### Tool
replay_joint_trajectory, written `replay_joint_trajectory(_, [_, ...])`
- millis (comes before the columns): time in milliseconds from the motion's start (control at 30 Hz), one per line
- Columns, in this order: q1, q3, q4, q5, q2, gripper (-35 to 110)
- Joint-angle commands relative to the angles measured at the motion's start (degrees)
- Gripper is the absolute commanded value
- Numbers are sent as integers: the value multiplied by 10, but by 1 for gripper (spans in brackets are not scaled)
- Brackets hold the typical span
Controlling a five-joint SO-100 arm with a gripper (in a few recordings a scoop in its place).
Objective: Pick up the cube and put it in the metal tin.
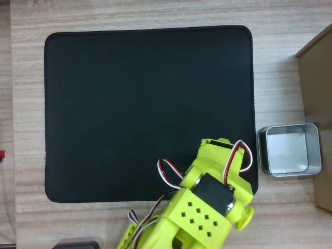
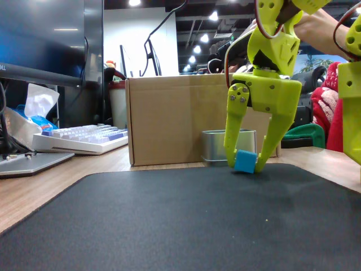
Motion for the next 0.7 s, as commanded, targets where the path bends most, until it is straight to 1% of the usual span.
replay_joint_trajectory(0, [0, 5, 8, -13, 15, 2])
replay_joint_trajectory(133, [-3, -12, 4, -10, 3, 0])
replay_joint_trajectory(200, [-6, -68, 47, -8, -3, 0])
replay_joint_trajectory(267, [-6, -88, 58, -7, -6, 0])
replay_joint_trajectory(300, [-3, -109, 84, -12, -6, 0])
replay_joint_trajectory(367, [-1, -176, 178, -48, -10, 0])
replay_joint_trajectory(400, [0, -186, 188, -49, -6, 0])
replay_joint_trajectory(667, [41, -254, 186, -47, -4, 0])
